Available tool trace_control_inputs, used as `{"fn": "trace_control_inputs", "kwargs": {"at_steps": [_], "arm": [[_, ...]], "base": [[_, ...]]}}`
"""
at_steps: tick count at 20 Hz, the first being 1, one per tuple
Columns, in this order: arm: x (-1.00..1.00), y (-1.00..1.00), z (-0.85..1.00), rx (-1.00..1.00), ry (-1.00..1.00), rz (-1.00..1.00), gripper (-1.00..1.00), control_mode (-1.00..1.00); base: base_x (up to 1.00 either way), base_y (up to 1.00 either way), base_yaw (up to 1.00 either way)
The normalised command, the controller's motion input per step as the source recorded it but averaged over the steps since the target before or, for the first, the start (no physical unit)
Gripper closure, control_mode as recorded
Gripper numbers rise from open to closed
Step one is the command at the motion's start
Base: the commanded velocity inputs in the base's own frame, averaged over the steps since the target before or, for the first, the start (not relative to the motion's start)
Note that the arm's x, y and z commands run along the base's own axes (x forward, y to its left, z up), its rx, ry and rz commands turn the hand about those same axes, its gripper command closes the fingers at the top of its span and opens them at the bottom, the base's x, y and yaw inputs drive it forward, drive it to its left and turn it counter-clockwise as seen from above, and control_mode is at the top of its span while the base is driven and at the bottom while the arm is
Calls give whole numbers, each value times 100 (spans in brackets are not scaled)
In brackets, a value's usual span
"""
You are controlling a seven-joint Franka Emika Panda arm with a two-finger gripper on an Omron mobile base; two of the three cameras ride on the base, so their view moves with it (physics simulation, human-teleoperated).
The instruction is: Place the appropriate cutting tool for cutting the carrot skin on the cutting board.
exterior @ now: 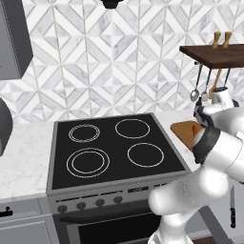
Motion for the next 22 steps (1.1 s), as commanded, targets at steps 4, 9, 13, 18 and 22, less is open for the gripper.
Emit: {"fn": "trace_control_inputs", "kwargs": {"at_steps": [4, 9, 13, 18, 22], "arm": [[73, 0, -41, 6, 5, 13, 100, -100], [67, 0, -49, 4, 7, 11, 100, -100], [54, 0, -47, 6, 5, 11, 100, -100], [34, 0, -35, 7, 4, 9, 100, -100], [24, 1, -28, 7, 8, 5, 100, -100]], "base": [[0, 0, 0], [0, 0, 0], [0, 0, 0], [0, 0, 0], [0, 0, 0]]}}
